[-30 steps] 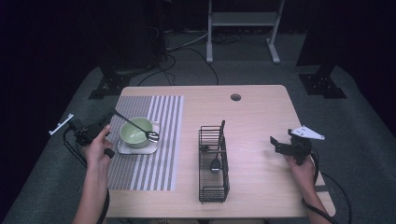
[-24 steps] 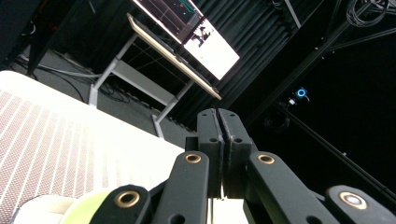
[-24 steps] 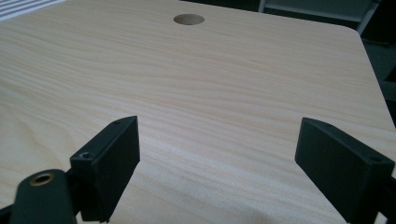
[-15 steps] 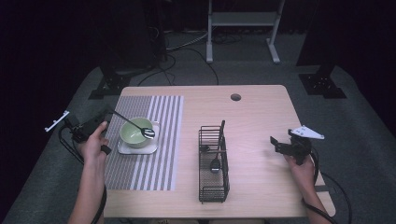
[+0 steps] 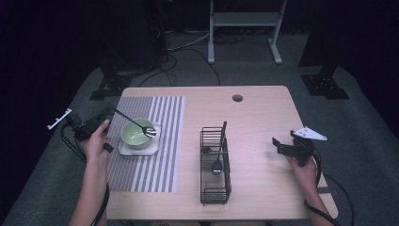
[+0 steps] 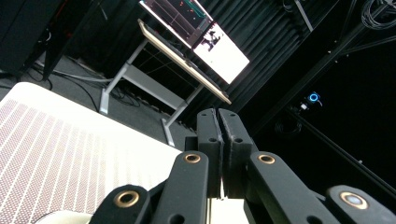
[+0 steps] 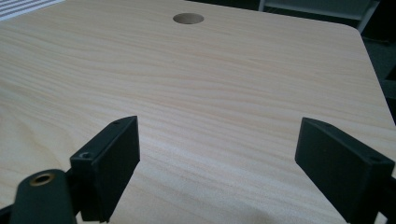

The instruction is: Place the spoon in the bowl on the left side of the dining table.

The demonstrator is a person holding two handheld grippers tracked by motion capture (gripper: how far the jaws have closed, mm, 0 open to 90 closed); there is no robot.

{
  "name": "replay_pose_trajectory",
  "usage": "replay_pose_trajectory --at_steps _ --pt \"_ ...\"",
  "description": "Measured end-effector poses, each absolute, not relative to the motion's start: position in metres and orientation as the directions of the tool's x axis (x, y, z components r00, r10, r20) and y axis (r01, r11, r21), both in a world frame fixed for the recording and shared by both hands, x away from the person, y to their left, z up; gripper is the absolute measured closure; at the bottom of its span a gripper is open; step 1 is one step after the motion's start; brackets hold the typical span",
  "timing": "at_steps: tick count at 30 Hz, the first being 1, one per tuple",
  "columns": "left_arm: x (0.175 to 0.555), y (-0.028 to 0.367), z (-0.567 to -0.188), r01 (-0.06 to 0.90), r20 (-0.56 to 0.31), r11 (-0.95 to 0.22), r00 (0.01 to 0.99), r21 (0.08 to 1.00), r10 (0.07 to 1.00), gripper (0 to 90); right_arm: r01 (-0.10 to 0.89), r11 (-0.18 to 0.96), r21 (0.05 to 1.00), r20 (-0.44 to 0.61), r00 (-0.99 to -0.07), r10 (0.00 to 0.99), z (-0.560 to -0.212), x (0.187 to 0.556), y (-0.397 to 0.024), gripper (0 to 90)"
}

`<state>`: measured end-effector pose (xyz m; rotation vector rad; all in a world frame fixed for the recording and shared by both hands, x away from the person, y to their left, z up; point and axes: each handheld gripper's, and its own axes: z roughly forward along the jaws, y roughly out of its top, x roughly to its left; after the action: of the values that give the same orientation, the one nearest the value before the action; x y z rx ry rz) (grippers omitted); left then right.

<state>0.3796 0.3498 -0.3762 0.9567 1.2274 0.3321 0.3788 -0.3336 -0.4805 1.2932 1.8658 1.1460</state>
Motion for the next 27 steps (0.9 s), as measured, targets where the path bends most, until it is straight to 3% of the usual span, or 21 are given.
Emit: replay_pose_trajectory --at_steps 27 --pt "0.383 0.369 -0.375 0.216 -0.643 0.606 0.287 0.766 0.71 88.5 0.431 0.168 0.886 -0.006 -0.353 0.936 -0.481 0.379 -0.332 12.9"
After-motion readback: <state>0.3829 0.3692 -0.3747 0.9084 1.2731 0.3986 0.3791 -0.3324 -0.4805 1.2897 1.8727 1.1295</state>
